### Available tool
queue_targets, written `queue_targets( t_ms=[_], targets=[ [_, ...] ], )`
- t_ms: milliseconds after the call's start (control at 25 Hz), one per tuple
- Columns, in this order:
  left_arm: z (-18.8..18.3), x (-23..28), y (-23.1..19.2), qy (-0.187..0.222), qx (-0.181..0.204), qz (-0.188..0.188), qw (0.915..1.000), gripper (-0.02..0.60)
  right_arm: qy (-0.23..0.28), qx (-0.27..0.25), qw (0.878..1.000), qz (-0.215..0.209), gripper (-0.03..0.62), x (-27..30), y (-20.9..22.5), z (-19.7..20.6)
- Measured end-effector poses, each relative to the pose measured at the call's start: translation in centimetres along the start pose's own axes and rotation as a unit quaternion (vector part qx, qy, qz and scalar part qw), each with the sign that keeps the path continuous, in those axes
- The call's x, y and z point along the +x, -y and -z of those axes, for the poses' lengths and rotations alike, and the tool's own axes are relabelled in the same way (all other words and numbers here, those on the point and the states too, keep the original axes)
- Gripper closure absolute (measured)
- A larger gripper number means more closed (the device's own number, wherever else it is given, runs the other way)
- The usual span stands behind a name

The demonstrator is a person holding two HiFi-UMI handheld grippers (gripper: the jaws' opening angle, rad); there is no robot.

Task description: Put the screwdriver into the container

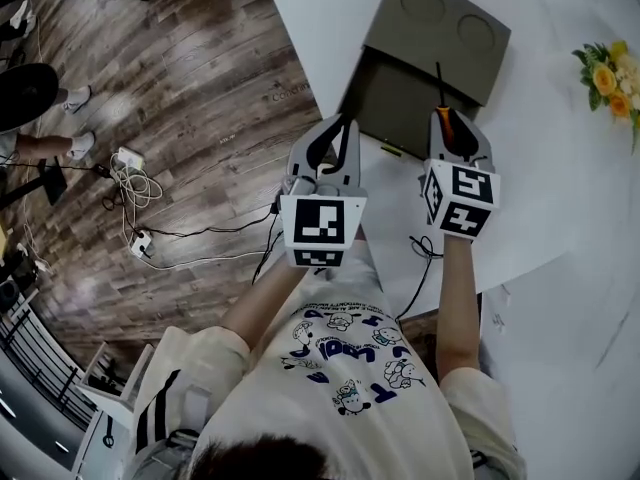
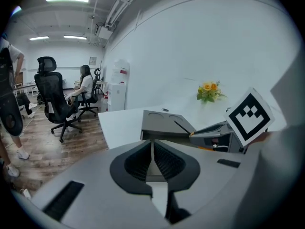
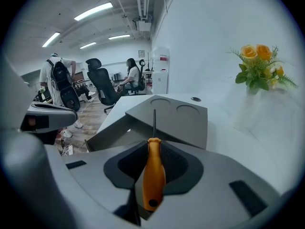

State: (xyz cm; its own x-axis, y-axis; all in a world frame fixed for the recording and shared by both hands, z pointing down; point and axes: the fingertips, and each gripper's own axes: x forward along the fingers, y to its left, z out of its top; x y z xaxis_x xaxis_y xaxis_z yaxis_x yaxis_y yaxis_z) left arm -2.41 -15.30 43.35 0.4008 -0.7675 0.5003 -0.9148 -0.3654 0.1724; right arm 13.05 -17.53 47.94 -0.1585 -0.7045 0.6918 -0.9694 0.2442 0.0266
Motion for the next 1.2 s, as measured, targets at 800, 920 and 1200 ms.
queue_targets(
  t_ms=[800, 920, 1200],
  targets=[
    [2.7, 1.9, -0.7, -0.034, -0.012, -0.007, 0.9993, 0.552, -0.040, -0.096, 0.993, -0.064, 0.493, 3.1, -2.6, 2.0],
    [3.0, 2.2, -0.5, -0.038, -0.012, -0.006, 0.9992, 0.552, -0.052, -0.131, 0.988, -0.068, 0.493, 3.6, -2.9, 2.3],
    [3.3, 2.5, -0.4, -0.041, -0.013, -0.005, 0.9990, 0.552, -0.067, -0.138, 0.986, -0.067, 0.487, 4.5, -3.2, 2.7]
  ],
)
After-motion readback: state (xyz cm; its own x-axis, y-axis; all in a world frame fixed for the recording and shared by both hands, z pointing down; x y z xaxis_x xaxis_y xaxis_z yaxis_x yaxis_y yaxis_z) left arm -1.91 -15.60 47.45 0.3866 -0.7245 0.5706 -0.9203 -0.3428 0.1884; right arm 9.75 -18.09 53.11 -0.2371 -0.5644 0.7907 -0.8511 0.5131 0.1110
